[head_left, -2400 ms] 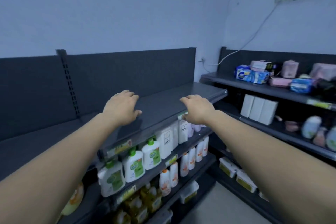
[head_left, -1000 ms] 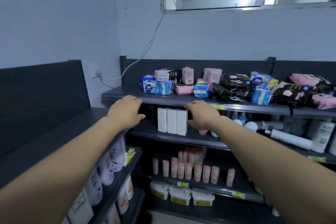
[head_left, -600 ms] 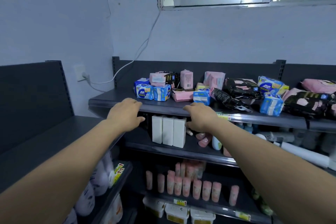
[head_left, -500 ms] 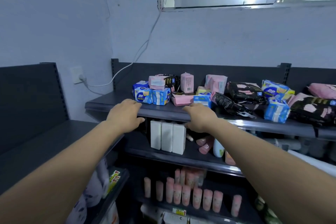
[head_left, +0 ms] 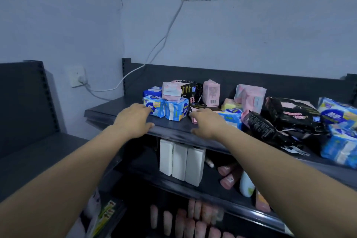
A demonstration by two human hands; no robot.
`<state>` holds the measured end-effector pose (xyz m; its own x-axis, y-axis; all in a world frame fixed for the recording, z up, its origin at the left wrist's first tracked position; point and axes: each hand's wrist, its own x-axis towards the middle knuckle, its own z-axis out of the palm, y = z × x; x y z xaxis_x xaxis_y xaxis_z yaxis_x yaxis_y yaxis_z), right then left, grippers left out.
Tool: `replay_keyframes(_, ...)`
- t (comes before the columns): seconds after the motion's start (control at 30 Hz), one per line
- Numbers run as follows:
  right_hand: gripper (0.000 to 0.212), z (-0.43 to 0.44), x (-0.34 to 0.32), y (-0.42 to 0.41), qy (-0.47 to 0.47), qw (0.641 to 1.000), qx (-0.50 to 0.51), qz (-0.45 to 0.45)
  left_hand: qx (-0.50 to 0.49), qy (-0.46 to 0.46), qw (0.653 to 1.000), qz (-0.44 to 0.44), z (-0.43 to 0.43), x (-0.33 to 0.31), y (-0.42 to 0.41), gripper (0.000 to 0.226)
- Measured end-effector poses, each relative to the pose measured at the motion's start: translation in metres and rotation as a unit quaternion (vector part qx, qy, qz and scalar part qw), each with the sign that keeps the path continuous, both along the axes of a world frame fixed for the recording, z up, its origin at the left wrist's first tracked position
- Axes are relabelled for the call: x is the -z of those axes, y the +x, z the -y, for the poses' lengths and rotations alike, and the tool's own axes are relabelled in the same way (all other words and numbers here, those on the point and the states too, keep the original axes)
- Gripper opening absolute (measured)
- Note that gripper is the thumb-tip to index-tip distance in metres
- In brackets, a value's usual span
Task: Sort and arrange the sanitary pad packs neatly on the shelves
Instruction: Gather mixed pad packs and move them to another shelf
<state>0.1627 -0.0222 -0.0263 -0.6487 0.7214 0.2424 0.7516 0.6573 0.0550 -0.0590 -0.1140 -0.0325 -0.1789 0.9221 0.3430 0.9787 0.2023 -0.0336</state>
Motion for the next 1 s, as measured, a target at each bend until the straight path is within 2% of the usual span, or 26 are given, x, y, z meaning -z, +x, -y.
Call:
replay_keyframes(0.33,0.054,-0.088,0.009,-0.087,-0.015,0.999,-0.028,0.009,-0.007,0.004,1.0,-0.001,-0.103,0.002,-0.066,0.049)
replay_keyframes(0.5,0.052,-0.133,0.011,-0.134,-0.032,0.999,-0.039,0.015,0.002,0.001,1.0,0.005,-0.16,0.001,-0.113,0.04)
replay_keyframes(0.63,0.046,-0.162,0.021,-0.163,0.0,0.997,-0.064,0.032,0.012,-0.01,1.0,0.013,-0.201,0.004,-0.147,0.033)
replay_keyframes(0.8,0.048,-0.196,0.031,-0.184,0.073,0.992,-0.078,0.073,0.009,-0.024,0.999,0.026,-0.242,0.008,-0.172,0.031)
replay_keyframes(1.0,0.037,-0.218,0.03,-0.189,0.077,0.991,-0.094,0.055,0.012,-0.031,0.998,0.054,-0.281,0.014,-0.178,0.034)
